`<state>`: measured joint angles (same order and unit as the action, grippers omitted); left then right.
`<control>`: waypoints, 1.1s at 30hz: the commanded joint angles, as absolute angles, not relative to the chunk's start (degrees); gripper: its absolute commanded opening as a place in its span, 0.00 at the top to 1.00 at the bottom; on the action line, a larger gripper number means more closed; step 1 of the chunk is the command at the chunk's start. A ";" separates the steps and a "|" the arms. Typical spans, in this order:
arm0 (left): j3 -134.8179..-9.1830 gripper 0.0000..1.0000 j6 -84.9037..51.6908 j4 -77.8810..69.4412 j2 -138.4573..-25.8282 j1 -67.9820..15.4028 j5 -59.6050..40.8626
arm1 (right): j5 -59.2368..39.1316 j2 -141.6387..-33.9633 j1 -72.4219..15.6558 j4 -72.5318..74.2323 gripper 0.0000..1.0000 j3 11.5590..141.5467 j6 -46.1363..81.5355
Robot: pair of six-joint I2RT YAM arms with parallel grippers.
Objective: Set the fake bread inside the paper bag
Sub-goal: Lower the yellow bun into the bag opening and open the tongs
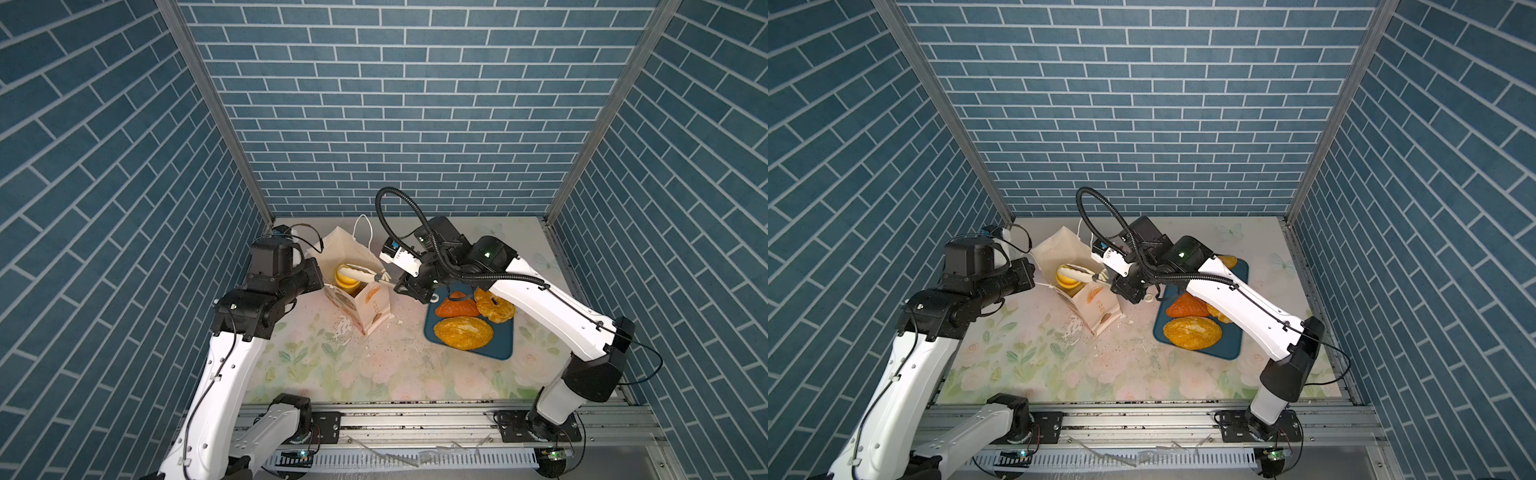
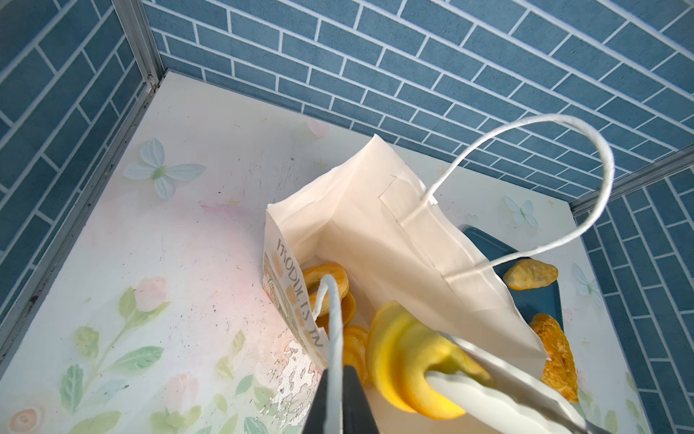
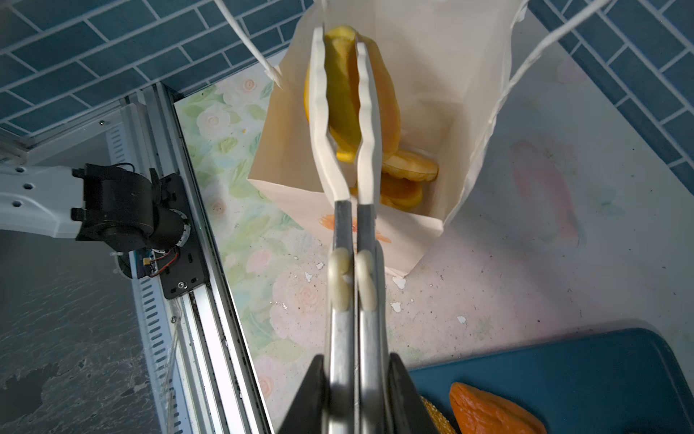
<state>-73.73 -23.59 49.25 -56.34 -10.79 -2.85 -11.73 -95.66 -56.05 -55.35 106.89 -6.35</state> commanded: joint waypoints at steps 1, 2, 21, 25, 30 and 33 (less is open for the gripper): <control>-73.20 0.90 -23.68 48.96 -56.24 -10.94 -3.27 | -9.55 -96.38 -56.82 -55.71 0.92 109.05 -7.37; -73.31 0.90 -23.57 49.04 -56.33 -10.99 -3.18 | -9.09 -96.70 -56.95 -55.89 0.91 109.34 -7.38; -73.11 0.90 -23.91 48.60 -56.77 -10.99 -3.74 | -5.36 -94.38 -57.91 -54.08 0.67 111.19 -8.16; -73.34 0.90 -23.90 48.30 -57.15 -10.99 -3.74 | -3.54 -93.59 -57.93 -53.11 0.67 110.89 -8.59; -73.28 0.90 -23.90 48.43 -57.40 -10.99 -3.80 | -3.86 -92.53 -57.91 -51.99 0.64 110.74 -8.88; -73.17 0.90 -23.84 48.30 -57.55 -10.99 -3.77 | -4.02 -92.52 -57.92 -51.86 0.63 110.74 -9.03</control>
<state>-73.58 -23.77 48.97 -57.28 -10.79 -3.90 -4.23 -94.98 -57.58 -54.54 109.84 -6.94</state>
